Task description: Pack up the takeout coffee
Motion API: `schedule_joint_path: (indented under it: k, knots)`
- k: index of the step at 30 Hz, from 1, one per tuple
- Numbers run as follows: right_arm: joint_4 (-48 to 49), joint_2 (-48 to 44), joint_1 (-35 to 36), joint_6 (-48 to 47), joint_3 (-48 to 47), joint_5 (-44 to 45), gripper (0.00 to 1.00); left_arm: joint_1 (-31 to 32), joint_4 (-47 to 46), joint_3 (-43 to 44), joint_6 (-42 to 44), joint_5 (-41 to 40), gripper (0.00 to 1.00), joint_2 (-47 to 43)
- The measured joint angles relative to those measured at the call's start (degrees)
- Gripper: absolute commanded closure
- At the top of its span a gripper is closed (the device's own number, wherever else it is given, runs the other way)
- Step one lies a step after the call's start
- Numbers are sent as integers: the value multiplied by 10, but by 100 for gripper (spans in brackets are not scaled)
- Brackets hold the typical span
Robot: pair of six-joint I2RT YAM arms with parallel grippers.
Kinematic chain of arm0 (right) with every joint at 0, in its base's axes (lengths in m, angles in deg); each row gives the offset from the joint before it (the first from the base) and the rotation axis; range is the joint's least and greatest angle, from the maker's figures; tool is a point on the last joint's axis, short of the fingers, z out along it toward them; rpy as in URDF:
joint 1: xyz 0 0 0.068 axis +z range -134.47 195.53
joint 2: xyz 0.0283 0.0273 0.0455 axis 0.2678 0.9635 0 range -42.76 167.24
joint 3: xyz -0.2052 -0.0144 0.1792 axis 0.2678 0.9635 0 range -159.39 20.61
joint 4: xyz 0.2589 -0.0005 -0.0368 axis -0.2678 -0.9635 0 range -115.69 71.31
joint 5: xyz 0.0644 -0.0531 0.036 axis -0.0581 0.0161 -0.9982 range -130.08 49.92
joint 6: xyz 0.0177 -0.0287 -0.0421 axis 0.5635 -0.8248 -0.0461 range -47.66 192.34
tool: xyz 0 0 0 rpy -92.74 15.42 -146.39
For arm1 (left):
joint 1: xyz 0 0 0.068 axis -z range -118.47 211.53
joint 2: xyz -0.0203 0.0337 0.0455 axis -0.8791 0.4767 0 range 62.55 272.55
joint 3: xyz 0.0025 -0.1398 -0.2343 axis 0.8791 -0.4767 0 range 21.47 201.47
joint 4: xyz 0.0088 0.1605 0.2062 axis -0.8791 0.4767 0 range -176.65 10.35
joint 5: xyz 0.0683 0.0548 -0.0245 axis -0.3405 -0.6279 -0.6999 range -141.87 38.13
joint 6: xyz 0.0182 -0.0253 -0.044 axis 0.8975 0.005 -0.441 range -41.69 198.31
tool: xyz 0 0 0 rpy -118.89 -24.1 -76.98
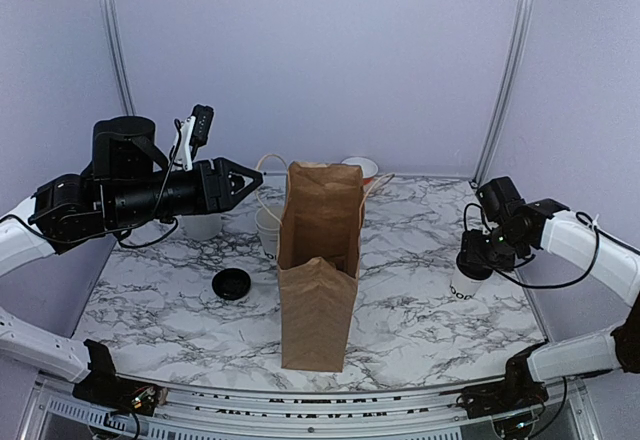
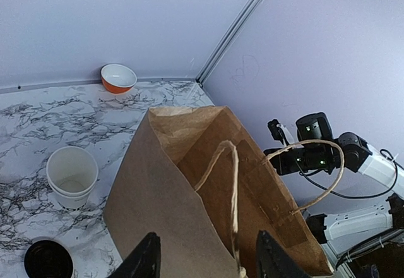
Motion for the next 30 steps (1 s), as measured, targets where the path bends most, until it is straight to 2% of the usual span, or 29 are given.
schedule_joint_path:
  k: [7, 14, 18, 24, 30]
  knots:
    - [-13, 2, 0, -5, -10, 0, 32, 0, 0, 6, 0, 9, 47, 3]
    - [-39, 2, 5, -10, -69, -1, 33, 0, 0, 7, 7, 20, 45, 3]
    - [-64, 3, 30, -9, -136, 6, 35, 0, 0, 8, 15, 21, 45, 3]
    - [-99, 21, 94, -9, -286, 15, 36, 0, 4, 12, 19, 20, 45, 3]
    - [-118, 54, 151, -10, -430, 17, 36, 0, 5, 12, 23, 21, 36, 3]
